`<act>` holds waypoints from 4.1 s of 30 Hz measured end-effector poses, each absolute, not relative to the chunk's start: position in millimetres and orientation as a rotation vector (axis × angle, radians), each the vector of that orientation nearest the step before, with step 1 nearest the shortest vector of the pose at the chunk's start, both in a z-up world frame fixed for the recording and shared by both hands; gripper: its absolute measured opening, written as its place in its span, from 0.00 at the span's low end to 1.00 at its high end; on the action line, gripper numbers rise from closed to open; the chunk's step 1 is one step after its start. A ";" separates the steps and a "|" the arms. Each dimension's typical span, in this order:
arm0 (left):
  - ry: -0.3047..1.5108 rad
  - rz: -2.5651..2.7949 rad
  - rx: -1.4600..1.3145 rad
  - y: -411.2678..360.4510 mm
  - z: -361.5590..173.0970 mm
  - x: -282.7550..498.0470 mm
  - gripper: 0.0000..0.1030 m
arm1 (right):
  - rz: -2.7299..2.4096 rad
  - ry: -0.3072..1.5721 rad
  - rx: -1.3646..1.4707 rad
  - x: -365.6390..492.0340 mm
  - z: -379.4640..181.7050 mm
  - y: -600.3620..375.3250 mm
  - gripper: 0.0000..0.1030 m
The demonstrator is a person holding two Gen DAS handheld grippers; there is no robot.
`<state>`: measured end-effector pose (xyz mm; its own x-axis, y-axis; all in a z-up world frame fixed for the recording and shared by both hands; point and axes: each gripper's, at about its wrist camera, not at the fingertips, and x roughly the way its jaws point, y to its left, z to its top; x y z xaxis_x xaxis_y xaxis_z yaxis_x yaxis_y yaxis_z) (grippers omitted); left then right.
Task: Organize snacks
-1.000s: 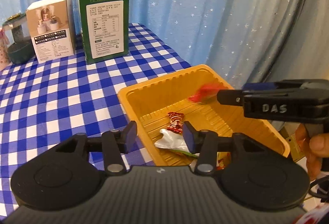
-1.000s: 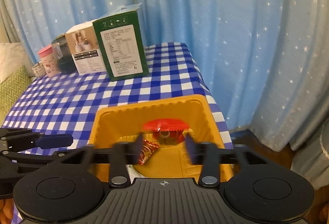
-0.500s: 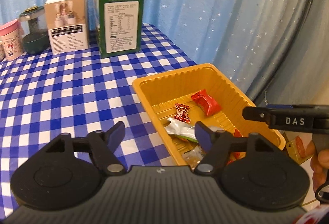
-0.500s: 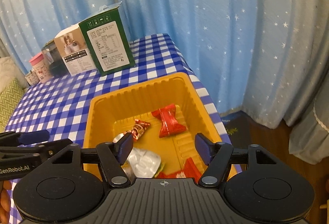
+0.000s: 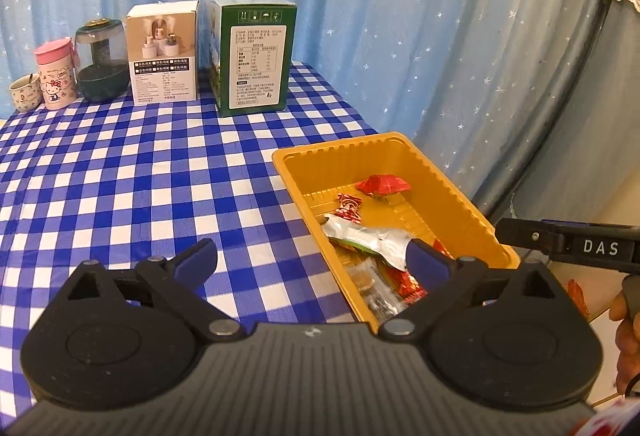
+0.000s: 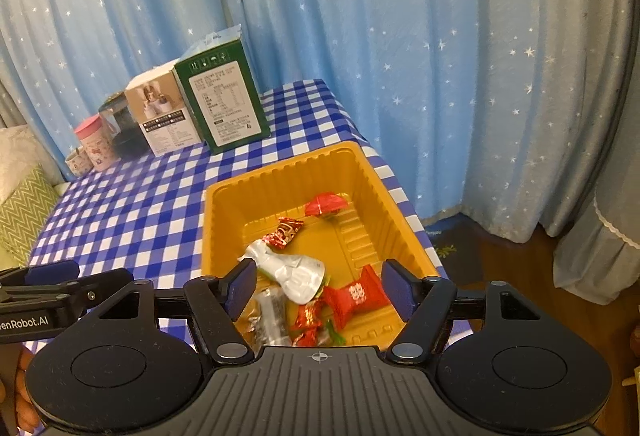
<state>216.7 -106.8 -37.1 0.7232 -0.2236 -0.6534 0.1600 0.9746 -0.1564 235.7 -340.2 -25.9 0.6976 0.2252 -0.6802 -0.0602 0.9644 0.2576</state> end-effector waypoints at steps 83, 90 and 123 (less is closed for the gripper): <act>0.643 -0.094 -0.066 -89.8 21.6 -26.4 1.00 | 0.161 0.668 0.143 -10.5 43.6 -302.5 0.84; 0.643 -0.093 -0.066 -90.9 21.2 -26.4 1.00 | 0.161 0.670 0.147 -10.6 43.6 -302.9 0.84; 0.644 -0.093 -0.066 -91.5 20.7 -26.1 1.00 | 0.159 0.671 0.145 -10.3 39.3 -303.7 0.84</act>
